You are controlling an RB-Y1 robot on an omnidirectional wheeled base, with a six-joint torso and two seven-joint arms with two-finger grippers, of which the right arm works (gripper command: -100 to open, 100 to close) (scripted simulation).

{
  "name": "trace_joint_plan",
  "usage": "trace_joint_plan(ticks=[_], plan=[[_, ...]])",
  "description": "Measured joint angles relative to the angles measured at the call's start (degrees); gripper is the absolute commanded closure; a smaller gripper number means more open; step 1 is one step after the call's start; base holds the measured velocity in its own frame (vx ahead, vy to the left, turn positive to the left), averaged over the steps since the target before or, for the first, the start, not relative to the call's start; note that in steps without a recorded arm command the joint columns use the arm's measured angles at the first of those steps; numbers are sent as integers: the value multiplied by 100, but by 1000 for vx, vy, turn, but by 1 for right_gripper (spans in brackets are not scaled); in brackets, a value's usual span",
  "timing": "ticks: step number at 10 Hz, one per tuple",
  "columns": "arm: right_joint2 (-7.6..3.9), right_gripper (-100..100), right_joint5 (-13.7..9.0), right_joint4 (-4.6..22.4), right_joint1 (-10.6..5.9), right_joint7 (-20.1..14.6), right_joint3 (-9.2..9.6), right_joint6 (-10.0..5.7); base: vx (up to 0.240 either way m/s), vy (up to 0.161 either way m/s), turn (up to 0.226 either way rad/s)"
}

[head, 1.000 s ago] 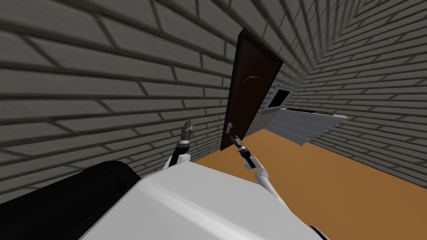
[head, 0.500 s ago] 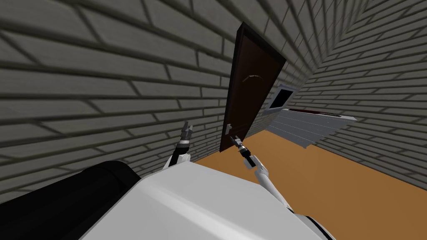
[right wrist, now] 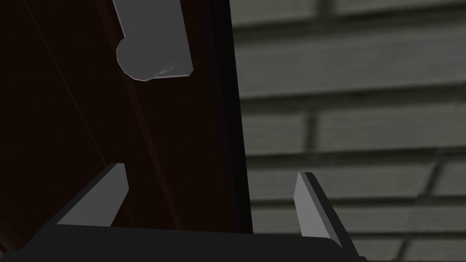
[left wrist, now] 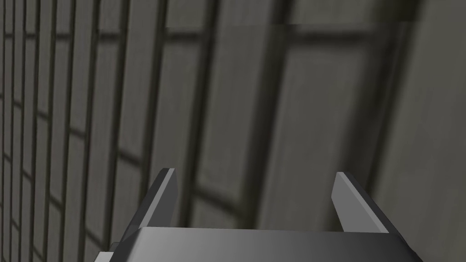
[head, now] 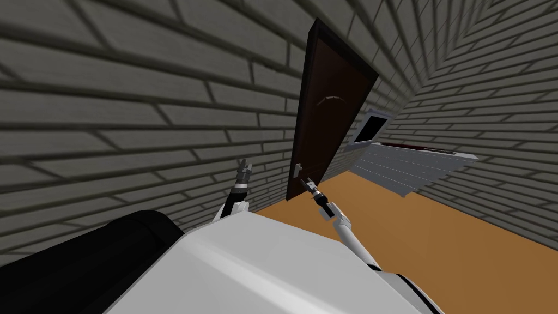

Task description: Pull the door open

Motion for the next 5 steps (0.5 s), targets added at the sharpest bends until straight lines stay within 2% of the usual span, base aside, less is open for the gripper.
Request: trace_joint_plan(ticks=[5], plan=[[-117,-100,183,603,-335,280,31,-146,95,-72,32]])
